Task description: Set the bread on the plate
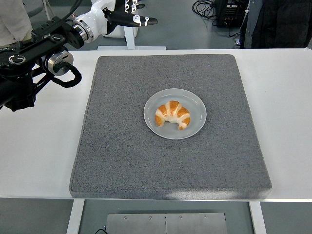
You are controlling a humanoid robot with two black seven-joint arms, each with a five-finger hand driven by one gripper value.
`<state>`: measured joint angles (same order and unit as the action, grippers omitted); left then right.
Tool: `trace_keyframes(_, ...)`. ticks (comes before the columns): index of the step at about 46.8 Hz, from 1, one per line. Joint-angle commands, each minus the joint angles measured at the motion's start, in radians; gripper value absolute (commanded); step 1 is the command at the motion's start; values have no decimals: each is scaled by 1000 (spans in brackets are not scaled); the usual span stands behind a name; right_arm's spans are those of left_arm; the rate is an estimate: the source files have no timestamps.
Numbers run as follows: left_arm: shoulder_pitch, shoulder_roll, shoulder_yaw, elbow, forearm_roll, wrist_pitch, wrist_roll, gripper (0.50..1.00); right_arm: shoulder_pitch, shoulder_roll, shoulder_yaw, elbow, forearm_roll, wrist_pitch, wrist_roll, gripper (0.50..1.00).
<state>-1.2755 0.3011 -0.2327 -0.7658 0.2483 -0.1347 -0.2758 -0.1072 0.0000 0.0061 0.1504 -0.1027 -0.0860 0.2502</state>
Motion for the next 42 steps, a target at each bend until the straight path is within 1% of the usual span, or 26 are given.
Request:
trace_keyframes(1, 31, -26, -40, 37, -11, -2, 0, 992, 0, 0, 0, 0, 0, 0, 0, 1000)
trace_keyframes(9, 87, -106, -135, 163, -24, -11, 1, 992, 0, 0, 0, 0, 0, 0, 0, 1000)
trace_keyframes(14, 114, -141, -195, 229, -46, -52, 0, 992, 0, 0, 0, 0, 0, 0, 0, 1000)
trace_keyframes(17, 117, -177, -234, 287, -78, -63, 1, 992, 0, 0, 0, 0, 0, 0, 0, 1000)
trace_keyframes(23, 117, -223, -276, 373, -125, -117, 0, 992, 0, 0, 0, 0, 0, 0, 0, 1000)
trace_keyframes(26, 117, -238, -296, 396, -161, -126, 0, 992, 0, 0, 0, 0, 0, 0, 0, 1000)
trace_keyframes(35, 133, -284, -306, 440, -239, -125, 0, 992, 0, 0, 0, 0, 0, 0, 0, 1000)
trace_keyframes(42, 151, -299, -342, 484, -299, -126, 0, 992, 0, 0, 0, 0, 0, 0, 0, 1000)
